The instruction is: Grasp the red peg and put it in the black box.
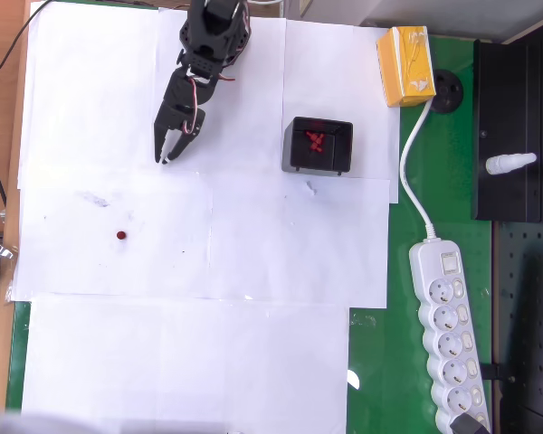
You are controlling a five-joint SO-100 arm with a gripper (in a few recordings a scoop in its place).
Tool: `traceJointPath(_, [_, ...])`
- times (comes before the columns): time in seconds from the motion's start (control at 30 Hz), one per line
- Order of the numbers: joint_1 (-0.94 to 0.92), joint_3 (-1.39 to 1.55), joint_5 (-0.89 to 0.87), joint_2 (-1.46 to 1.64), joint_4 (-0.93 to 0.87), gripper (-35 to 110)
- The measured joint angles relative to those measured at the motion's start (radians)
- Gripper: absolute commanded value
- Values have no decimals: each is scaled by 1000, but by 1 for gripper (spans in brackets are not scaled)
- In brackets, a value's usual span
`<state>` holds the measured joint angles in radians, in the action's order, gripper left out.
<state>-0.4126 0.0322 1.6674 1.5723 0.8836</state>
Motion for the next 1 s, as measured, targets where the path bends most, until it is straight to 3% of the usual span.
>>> traceJointPath(0.4, [-11,202,-41,391,321,0])
traceJointPath(0.63, [-11,341,-41,520,373,1])
traceJointPath(1.0, [-20,506,-97,617,380,26])
